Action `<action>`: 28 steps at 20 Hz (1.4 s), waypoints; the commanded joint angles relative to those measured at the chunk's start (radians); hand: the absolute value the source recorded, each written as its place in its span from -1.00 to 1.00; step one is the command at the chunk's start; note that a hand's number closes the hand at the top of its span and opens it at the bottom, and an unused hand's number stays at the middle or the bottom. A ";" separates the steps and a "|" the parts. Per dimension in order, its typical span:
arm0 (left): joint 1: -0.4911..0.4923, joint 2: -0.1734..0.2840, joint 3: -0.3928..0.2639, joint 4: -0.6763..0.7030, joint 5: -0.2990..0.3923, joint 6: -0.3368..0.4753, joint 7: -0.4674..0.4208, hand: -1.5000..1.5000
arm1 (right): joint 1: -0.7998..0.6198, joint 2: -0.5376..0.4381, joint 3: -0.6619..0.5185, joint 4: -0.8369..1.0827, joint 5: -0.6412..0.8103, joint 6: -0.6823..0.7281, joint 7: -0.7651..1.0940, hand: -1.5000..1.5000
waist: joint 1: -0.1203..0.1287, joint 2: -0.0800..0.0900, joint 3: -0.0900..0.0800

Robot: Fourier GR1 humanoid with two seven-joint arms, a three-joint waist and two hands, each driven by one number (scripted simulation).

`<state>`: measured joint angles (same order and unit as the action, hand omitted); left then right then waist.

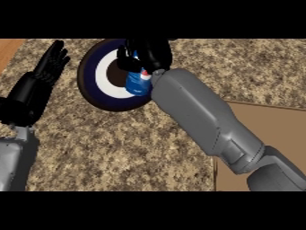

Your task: Pick the can from the tray and place it in the plate

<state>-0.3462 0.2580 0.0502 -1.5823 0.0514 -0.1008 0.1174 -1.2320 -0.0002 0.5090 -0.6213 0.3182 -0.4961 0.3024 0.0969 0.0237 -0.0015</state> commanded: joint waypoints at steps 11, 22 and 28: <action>-0.058 -0.039 -0.054 0.021 -0.022 -0.009 -0.008 0.00 | -0.013 0.000 -0.014 0.059 -0.319 -0.121 -0.168 -1.00 | 0.077 0.020 0.001; -0.041 -0.022 -0.024 0.017 -0.027 0.007 0.014 0.00 | 0.031 0.000 -0.164 0.014 -0.612 -0.200 -0.430 -1.00 | 0.017 0.001 0.002; 0.010 -0.005 0.016 -0.006 -0.011 0.008 0.010 0.00 | 0.076 0.000 -0.277 0.116 -0.708 -0.120 -0.641 -1.00 | -0.019 -0.003 0.002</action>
<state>-0.3636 0.2438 0.0487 -1.5654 0.0306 -0.0912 0.1212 -1.1759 -0.0001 0.2866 -0.5529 -0.3246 -0.6485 -0.2334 0.0952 0.0259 0.0004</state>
